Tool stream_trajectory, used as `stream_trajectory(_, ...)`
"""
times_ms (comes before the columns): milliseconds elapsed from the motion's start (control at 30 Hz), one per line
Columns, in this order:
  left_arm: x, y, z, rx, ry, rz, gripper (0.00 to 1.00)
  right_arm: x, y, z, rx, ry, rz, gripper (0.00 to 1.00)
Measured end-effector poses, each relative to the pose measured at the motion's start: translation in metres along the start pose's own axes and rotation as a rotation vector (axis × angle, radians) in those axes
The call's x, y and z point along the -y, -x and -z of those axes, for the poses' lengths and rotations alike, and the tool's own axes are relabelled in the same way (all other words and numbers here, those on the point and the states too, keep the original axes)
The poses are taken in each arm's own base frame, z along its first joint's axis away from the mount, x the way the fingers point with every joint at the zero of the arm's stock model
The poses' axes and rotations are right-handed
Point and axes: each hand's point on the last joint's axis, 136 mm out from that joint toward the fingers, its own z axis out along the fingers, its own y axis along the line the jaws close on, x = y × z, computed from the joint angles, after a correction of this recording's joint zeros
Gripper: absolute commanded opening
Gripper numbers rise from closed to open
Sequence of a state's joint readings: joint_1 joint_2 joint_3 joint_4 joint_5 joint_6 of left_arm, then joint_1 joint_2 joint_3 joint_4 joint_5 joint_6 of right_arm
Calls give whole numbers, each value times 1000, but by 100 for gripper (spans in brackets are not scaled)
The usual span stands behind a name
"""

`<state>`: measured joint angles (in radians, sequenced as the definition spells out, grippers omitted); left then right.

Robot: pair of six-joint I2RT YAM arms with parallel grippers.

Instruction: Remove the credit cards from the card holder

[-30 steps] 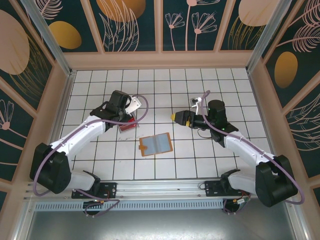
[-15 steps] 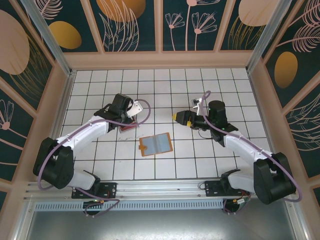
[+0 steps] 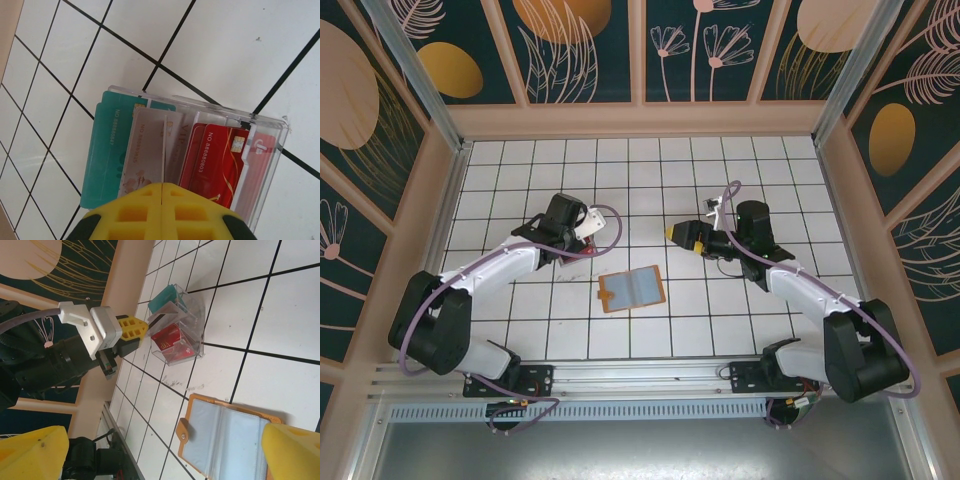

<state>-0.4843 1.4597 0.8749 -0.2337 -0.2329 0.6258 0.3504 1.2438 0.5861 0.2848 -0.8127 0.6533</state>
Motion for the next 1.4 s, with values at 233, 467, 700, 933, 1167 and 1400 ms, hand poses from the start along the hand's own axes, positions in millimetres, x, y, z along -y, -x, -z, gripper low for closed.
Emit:
stream_trajectory(233,-9,-1,-2,-6,52,3,45,0,1,0,4,2,3,99)
stream_trajectory(467,-20,-1,-3,-5,89,19,46,1,1,-2,-1,7,-1,99)
stream_trajectory(700,-24,-1,-1,7,93,34,53,0,0,-2,-8,16,-4,99)
stream_trajectory(933,-15,2,1,28,43,39,56,0,1,-2,-7,17,-6,99)
stream_trajectory(1167,-17,1,1,22,53,40,54,4,-3,-2,-12,12,-13,99)
stream_trajectory(1400,-15,-3,-7,-2,51,35,53,4,-3,-2,-12,12,-13,99)
